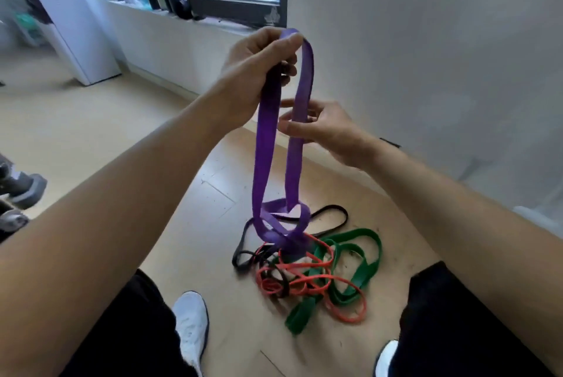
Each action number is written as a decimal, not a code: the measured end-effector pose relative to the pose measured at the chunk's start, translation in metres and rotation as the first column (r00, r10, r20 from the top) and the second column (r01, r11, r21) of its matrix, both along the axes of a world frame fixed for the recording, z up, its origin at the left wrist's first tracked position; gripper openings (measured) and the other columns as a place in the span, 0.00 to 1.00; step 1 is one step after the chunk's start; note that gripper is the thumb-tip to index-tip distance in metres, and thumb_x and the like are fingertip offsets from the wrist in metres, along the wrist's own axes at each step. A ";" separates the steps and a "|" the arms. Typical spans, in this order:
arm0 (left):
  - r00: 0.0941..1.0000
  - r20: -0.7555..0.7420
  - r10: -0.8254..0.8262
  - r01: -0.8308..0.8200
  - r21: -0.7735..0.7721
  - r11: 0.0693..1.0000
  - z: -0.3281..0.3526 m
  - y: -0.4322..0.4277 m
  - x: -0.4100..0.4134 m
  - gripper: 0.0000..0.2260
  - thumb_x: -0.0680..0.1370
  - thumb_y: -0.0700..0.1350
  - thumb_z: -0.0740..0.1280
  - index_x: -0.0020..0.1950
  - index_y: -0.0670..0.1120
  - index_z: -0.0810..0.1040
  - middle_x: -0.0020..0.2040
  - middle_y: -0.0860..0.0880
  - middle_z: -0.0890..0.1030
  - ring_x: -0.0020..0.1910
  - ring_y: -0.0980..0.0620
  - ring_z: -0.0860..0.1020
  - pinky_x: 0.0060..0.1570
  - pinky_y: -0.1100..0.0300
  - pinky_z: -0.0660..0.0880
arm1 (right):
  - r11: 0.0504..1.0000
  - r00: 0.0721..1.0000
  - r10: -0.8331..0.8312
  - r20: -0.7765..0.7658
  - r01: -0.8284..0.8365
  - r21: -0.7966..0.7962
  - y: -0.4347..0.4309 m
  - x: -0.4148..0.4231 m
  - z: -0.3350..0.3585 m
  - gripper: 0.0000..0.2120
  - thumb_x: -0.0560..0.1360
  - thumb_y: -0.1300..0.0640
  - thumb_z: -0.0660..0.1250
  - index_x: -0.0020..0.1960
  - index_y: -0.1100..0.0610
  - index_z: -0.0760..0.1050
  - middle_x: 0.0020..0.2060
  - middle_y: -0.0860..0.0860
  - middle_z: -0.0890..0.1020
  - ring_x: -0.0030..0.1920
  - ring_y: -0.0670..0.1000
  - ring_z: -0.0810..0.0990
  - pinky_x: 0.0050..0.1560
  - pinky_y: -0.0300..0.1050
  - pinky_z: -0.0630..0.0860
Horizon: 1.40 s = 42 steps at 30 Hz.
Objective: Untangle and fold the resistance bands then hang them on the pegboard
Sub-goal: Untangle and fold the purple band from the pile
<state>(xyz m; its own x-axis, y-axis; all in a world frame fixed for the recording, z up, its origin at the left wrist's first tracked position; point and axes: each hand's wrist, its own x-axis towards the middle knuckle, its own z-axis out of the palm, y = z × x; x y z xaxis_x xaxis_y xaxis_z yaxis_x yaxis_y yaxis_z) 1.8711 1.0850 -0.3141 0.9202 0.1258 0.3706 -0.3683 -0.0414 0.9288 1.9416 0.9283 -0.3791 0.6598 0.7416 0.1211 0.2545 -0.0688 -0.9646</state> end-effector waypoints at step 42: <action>0.910 -0.406 -0.081 0.082 -0.014 0.996 -0.170 -0.022 0.115 0.09 0.79 0.39 0.71 0.59 0.42 0.81 0.47 0.45 0.84 0.48 0.45 0.83 0.55 0.50 0.81 | 0.882 0.805 -0.325 -0.497 0.447 0.147 -0.025 0.150 -0.014 0.05 0.77 0.59 0.73 0.46 0.60 0.79 0.41 0.55 0.81 0.43 0.49 0.82 0.40 0.38 0.81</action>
